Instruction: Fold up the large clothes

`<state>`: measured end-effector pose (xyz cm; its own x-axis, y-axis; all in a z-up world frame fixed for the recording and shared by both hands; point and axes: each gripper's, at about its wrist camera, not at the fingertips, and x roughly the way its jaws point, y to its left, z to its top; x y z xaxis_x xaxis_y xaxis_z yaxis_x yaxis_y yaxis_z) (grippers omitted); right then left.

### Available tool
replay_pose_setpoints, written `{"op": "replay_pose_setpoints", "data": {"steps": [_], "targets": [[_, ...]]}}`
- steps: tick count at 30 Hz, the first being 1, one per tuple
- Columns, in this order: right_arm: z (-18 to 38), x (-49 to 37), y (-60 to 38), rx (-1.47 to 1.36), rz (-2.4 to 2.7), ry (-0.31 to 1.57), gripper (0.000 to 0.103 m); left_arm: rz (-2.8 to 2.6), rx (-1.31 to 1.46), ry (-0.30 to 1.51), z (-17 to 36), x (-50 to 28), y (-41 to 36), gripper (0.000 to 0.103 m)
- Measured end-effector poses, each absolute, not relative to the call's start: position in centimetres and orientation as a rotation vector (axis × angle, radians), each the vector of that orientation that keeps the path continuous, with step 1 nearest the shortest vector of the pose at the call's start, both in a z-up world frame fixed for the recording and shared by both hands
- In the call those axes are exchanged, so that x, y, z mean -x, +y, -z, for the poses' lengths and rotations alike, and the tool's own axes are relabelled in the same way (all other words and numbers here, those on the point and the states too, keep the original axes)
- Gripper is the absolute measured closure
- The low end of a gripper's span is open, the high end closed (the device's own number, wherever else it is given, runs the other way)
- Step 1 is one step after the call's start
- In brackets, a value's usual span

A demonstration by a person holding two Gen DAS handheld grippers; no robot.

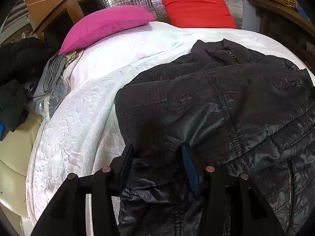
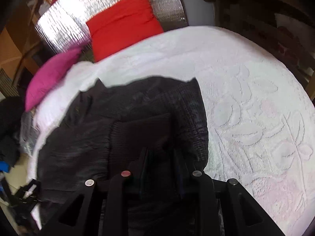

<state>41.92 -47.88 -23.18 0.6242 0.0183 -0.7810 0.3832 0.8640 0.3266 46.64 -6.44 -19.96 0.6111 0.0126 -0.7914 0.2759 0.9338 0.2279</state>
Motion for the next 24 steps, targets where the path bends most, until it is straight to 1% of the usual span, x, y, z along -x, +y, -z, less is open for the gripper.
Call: {"op": "replay_pose_setpoints", "data": {"steps": [2,3,4,7,11,12,13,15,17,20,24], "targets": [[21.7,-41.0,-47.8,-0.51,0.202,0.811,0.06,0.152,-0.348,0.906,20.0,-46.7,-6.5,0.051],[21.0,-40.6,-47.6,-0.508,0.198,0.779,0.03,0.151,-0.35,0.906,20.1,-46.7,-6.5,0.05],[20.3,-40.1,-47.4,-0.505,0.199,0.742,0.015,0.149,-0.351,0.906,20.1,-46.7,-6.5,0.05],[18.6,-39.5,-45.7,-0.431,0.179,0.639,0.015,0.144,-0.354,0.906,20.2,-46.7,-6.5,0.048],[18.4,-40.5,-42.4,-0.285,0.161,0.632,0.018,0.14,-0.355,0.908,20.4,-46.7,-6.5,0.047],[18.7,-40.9,-41.6,-0.255,0.152,0.648,0.025,0.139,-0.356,0.908,20.4,-46.7,-6.5,0.047],[19.1,-41.4,-40.8,-0.233,0.131,0.671,0.034,0.138,-0.358,0.907,20.5,-46.7,-6.5,0.047],[20.2,-42.3,-39.9,-0.219,0.104,0.728,0.04,0.137,-0.361,0.905,20.5,-46.7,-6.6,0.047],[21.7,-43.1,-39.2,-0.195,0.104,0.792,0.041,0.136,-0.364,0.903,20.6,-46.6,-6.6,0.047],[24.5,-44.3,-39.2,-0.183,0.111,0.938,0.041,0.139,-0.365,0.902,20.7,-46.5,-6.5,0.046],[24.7,-44.1,-39.0,-0.148,0.091,0.986,0.041,0.139,-0.373,0.898,20.9,-46.3,-6.6,0.046]]}}
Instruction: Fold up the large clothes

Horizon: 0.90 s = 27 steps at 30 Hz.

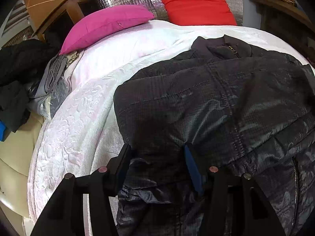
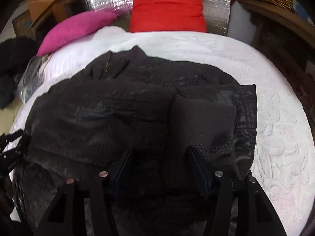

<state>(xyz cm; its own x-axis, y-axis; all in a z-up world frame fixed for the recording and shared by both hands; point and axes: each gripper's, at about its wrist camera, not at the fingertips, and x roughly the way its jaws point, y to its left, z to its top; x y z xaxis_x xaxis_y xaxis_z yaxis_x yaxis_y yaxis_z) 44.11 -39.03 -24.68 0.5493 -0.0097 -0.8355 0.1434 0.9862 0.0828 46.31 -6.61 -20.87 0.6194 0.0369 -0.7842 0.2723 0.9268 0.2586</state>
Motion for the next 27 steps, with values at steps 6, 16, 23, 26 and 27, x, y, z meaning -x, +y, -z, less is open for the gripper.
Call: {"op": "replay_pose_setpoints", "data": {"steps": [6,16,23,26,27], "targets": [[24.4,-44.1,-39.0,-0.154,0.086,1.01,0.041,0.137,-0.377,0.897,20.9,-46.2,-6.6,0.045],[21.1,-43.7,-42.1,-0.305,0.09,0.86,0.036,0.16,-0.32,0.924,19.9,-46.6,-5.8,0.043],[24.2,-44.7,-43.3,-0.364,0.096,0.944,0.036,0.188,-0.112,0.927,17.9,-47.9,-3.2,0.036],[23.8,-44.1,-44.1,-0.403,0.084,0.933,0.036,0.16,-0.059,0.949,18.4,-49.4,-2.3,0.036],[23.2,-43.8,-44.6,-0.429,0.078,0.905,0.036,0.15,-0.038,0.967,18.8,-50.0,-2.0,0.036]]}}
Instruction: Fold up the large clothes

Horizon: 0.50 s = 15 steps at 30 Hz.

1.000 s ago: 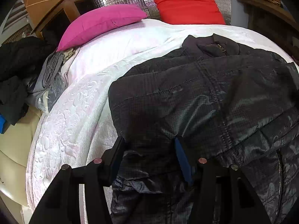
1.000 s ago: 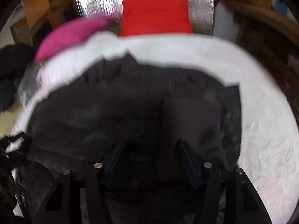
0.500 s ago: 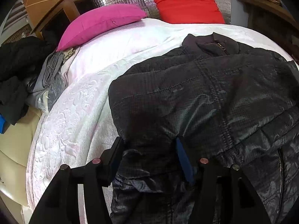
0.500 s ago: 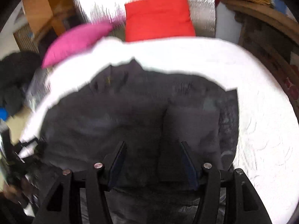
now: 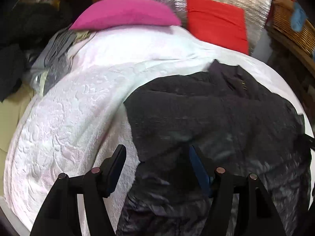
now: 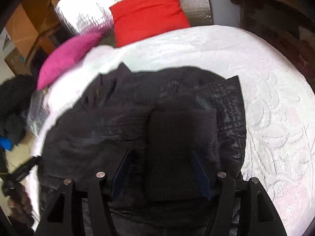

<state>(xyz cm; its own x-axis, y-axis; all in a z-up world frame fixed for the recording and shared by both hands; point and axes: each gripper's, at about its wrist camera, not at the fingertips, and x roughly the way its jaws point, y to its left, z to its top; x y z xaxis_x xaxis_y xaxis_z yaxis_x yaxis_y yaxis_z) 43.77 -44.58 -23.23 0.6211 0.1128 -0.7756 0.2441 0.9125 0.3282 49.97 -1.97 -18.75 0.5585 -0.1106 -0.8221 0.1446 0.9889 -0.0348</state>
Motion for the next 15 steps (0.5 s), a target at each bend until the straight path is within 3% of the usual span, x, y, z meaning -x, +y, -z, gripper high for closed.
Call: {"op": "replay_pose_setpoints", "data": {"steps": [5,10,15], "targets": [[22.0,-43.9,-46.9,-0.496,0.105,0.823,0.036,0.173,0.036,1.025,20.2,-52.0,-1.8,0.036],[25.2,-46.2,-47.4,-0.506,0.117,0.909,0.037,0.143,-0.039,1.055,22.1,-52.6,-3.8,0.035],[23.6,-45.3,-47.0,-0.475,0.116,0.886,0.037,0.12,-0.084,1.036,21.0,-51.9,-4.7,0.035]]}}
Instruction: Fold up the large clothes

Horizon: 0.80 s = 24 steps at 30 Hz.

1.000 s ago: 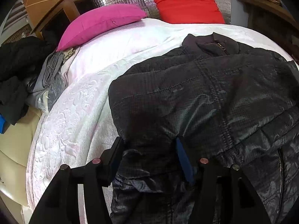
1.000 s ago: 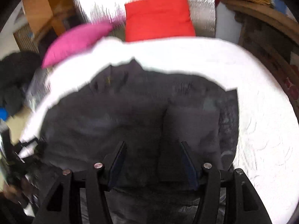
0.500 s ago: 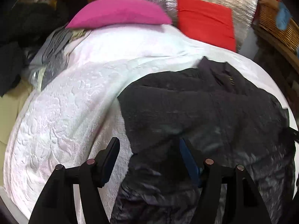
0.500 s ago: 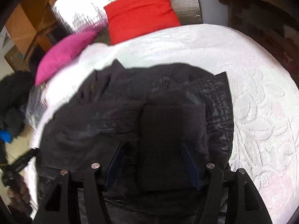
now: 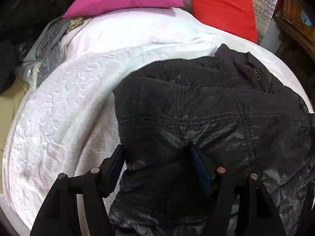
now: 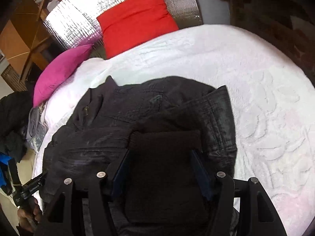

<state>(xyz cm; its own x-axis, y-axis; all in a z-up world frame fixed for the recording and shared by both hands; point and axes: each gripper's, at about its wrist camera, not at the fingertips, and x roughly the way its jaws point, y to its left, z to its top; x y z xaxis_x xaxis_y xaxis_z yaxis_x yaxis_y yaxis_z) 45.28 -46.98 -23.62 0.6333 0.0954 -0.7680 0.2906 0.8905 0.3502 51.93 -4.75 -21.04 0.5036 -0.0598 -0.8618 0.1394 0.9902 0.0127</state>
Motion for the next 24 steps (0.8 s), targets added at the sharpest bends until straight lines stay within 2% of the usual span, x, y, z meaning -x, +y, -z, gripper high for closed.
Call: {"op": "replay_pose_setpoints", "data": {"steps": [7,14,24], "targets": [[21.0,-41.7,-45.4,-0.418,0.02,0.844,0.037,0.231,-0.112,0.906,17.2,-47.5,-5.8,0.035],[24.1,-42.3,-44.5,-0.387,0.017,0.958,0.037,0.261,-0.155,1.014,20.9,-48.1,-7.3,0.034],[21.2,-36.3,-46.7,-0.481,-0.068,0.874,0.036,0.256,-0.124,0.953,18.2,-44.2,-4.2,0.034]]}}
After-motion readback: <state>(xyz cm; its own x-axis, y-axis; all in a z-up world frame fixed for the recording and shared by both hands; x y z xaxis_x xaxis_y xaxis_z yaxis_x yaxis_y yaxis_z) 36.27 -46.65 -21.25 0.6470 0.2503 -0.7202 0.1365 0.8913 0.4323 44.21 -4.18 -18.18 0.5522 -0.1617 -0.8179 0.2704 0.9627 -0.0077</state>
